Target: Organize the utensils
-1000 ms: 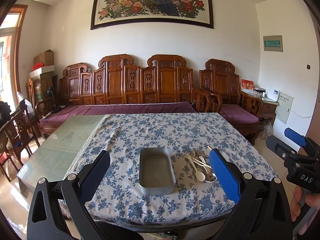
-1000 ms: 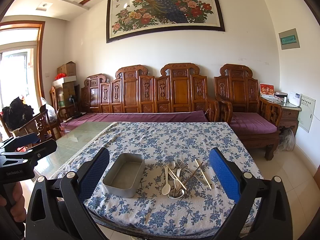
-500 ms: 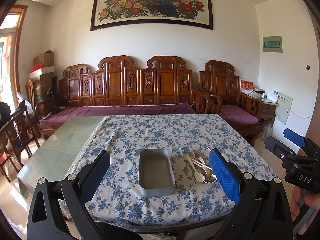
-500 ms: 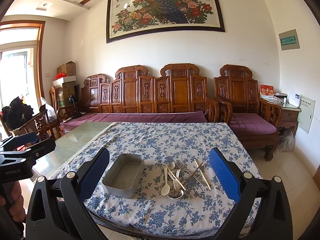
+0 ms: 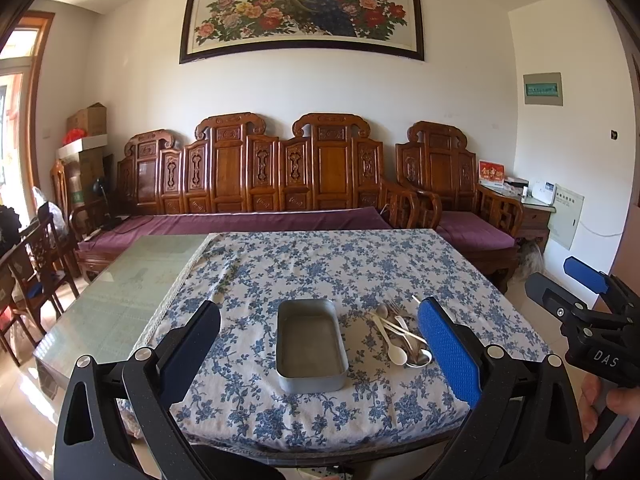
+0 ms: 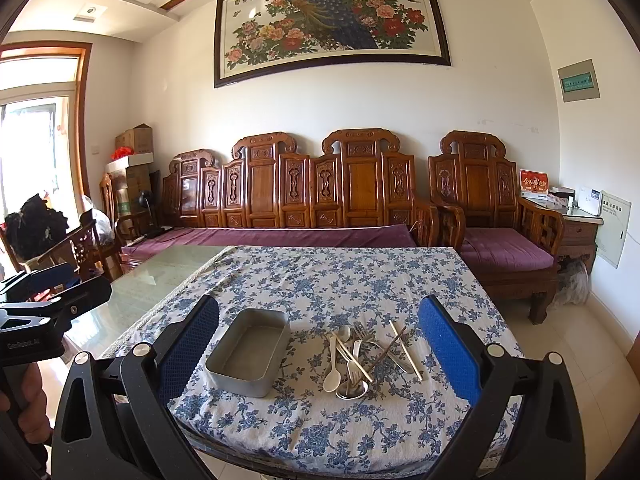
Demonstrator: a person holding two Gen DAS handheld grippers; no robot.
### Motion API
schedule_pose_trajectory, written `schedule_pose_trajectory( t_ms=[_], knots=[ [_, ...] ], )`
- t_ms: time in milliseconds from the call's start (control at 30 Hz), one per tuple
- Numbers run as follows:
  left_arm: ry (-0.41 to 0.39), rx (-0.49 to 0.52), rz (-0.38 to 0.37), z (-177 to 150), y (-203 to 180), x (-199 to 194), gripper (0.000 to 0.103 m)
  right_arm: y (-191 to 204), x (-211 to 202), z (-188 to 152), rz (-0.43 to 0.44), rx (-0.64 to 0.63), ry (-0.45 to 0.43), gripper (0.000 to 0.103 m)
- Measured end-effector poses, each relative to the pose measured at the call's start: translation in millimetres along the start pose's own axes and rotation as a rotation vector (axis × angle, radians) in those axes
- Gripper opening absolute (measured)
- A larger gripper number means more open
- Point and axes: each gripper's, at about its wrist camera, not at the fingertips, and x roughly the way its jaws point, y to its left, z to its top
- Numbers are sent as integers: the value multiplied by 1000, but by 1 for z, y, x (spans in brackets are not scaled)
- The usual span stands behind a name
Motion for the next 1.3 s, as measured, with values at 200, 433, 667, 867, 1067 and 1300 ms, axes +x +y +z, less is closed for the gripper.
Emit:
schedule_pose_trajectory(
  t_ms=[200,433,667,867,1067,1300],
  knots=[
    [24,6,-6,0,-2,8,95,-2,3,3,1,-4,9,100],
    [121,33,-42,-18,-5,47,95,-14,26,-13,-2,-18,50,96],
    [211,55,-108,-36,-8,89,95,-31,63,-30,-14,-28,115,84],
    [289,83,-136,-51,-13,132,95,-47,102,-50,-44,-47,178,79],
    [326,98,-163,-55,-20,162,95,-62,138,-65,-55,-50,241,68],
    [356,100,-189,-54,-29,197,90,-85,183,-66,-53,-37,288,58]
  ],
)
